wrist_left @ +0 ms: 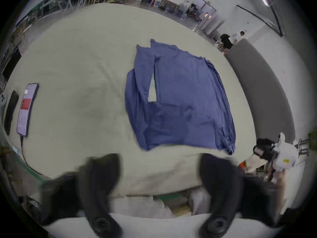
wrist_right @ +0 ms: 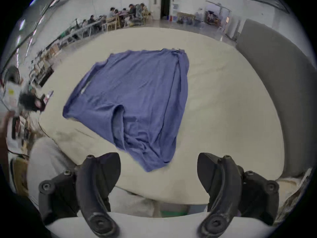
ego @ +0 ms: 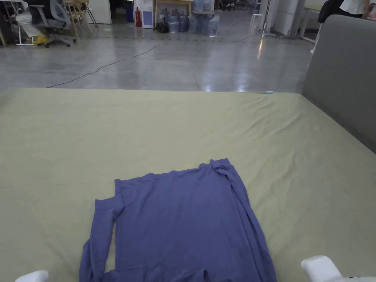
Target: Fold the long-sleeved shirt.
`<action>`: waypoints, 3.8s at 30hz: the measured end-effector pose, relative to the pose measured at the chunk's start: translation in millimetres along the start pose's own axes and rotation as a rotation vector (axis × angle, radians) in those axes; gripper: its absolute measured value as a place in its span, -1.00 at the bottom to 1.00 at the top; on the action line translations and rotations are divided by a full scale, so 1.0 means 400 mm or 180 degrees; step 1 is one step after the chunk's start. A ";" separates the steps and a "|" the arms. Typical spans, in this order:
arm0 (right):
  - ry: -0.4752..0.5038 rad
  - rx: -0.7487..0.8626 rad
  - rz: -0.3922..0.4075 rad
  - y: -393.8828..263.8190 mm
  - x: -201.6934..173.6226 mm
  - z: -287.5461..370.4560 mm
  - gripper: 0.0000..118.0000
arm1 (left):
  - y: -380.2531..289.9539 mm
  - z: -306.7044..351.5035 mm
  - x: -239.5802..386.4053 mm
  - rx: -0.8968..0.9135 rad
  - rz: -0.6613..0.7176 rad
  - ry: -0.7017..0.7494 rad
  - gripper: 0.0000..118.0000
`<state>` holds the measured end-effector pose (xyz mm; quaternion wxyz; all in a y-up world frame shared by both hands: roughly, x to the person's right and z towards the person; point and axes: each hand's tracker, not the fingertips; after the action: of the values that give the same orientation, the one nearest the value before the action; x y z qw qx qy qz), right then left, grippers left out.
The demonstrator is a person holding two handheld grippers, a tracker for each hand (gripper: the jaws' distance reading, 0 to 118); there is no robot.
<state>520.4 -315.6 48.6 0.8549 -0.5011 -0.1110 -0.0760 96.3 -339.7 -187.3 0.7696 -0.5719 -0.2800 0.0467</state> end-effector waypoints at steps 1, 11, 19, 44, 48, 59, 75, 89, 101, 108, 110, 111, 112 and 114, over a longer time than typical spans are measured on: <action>0.0033 0.0026 -0.0027 -0.007 -0.005 0.004 -0.17 | -0.013 -0.001 0.014 -0.0002 -0.0047 0.0061 -0.48; 0.0239 -0.0049 -0.0115 -0.023 -0.077 -0.063 -1.00 | 0.095 -0.104 0.145 0.0178 -0.0606 0.0311 0.46; 0.0280 -0.0119 -0.0238 0.003 -0.081 -0.087 -1.00 | 0.136 -0.372 0.188 -0.0384 -0.0799 0.0516 0.66; 0.0747 -0.0738 0.0502 1.087 -0.571 -0.735 0.93 | 0.034 -0.264 0.186 0.0120 -0.1249 0.0378 -1.00; 0.0533 -0.0974 0.0360 1.130 -0.654 -0.890 0.80 | 0.036 -0.280 0.182 0.0069 -0.1191 0.0383 -1.00; 0.0216 -0.0899 0.0511 1.095 -0.671 -0.887 -1.00 | 0.041 -0.283 0.170 0.0043 -0.1069 0.0373 -1.00; 0.0123 0.1057 0.0770 0.949 -0.195 0.174 -1.00 | 0.232 0.249 0.204 0.1223 -0.1339 0.0208 -1.00; -0.0249 0.1867 0.0388 0.833 -0.001 0.735 -1.00 | 0.624 0.656 0.489 0.2059 -0.2111 0.0260 -1.00; -0.0728 0.1923 -0.0169 1.331 0.106 0.695 -1.00 | 1.122 0.664 0.720 0.2471 -0.1675 0.0586 -1.00; -0.0739 0.2467 -0.0471 1.524 0.111 0.791 -1.00 | 1.307 0.748 0.848 0.3044 -0.1411 0.0744 -1.00; -0.0734 0.2561 -0.0588 1.549 0.117 0.812 -1.00 | 1.316 0.763 0.855 0.3197 -0.1245 0.0695 -1.00; -0.0749 0.2547 -0.0550 1.557 0.117 0.816 -1.00 | 1.320 0.768 0.861 0.3282 -0.1197 0.0734 -1.00; -0.0775 0.2564 -0.0547 1.561 0.116 0.820 -1.00 | 1.325 0.772 0.869 0.3231 -0.1239 0.0746 -1.00; -0.0751 0.2600 -0.0535 1.562 0.120 0.811 -1.00 | 1.328 0.766 0.873 0.3234 -0.1233 0.0672 -1.00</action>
<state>680.7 270.8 -309.9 0.9553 -0.1160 -0.2694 -0.0373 372.7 240.4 -478.9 0.9672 -0.0683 -0.2436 -0.0241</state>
